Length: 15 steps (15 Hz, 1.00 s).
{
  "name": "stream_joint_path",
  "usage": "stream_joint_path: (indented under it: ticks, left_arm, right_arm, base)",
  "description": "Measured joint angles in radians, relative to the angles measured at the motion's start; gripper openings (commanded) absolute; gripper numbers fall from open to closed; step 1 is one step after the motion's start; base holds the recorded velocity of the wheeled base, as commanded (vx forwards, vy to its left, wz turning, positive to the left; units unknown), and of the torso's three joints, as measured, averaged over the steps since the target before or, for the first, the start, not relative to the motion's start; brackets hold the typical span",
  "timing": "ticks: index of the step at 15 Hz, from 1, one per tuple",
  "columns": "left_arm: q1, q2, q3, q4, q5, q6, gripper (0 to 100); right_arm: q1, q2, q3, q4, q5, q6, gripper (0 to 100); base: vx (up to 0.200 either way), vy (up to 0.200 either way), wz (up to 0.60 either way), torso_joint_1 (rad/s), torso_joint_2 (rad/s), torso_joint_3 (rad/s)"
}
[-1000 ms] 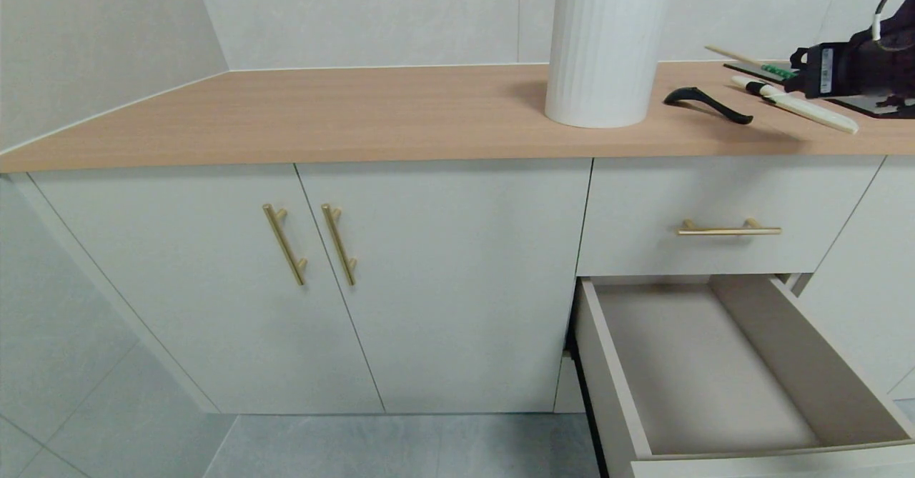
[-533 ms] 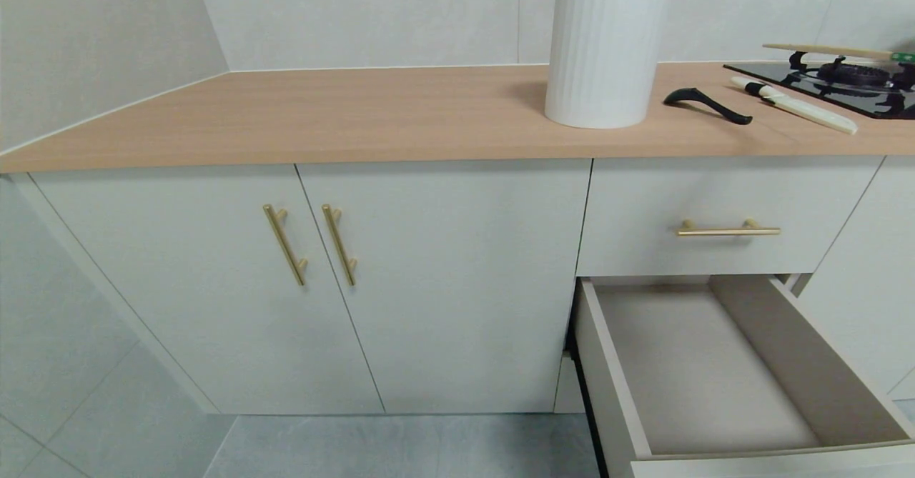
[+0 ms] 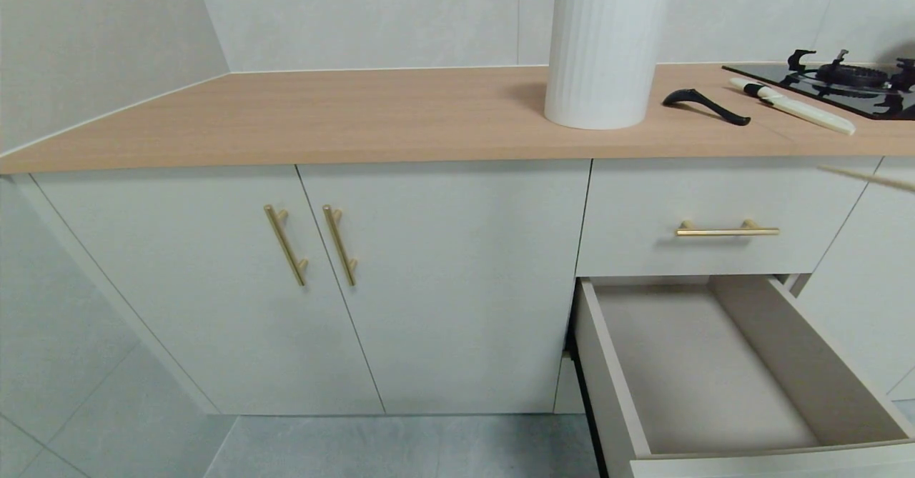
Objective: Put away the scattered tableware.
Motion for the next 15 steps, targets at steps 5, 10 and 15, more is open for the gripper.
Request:
stream_joint_path:
  ticks: [5,10,15]
  left_arm:
    - [0.0,0.0,0.0,0.0,0.0,0.0,100]
    - [0.0,0.0,0.0,0.0,0.0,0.0,100]
    - [0.0,0.0,0.0,0.0,0.0,0.0,100]
  right_arm:
    - [0.001,0.07,0.316,-0.085,0.073,0.002,0]
    - [0.029,0.278,0.582,-0.442,0.082,0.043,0]
    - [0.094,0.563,0.611,-0.734,0.083,0.136,0]
  base:
    - [0.0,0.0,0.0,0.0,0.0,0.0]
    - [0.0,0.0,0.0,0.0,0.0,0.0]
    - [0.0,0.0,0.0,0.0,0.0,0.0]
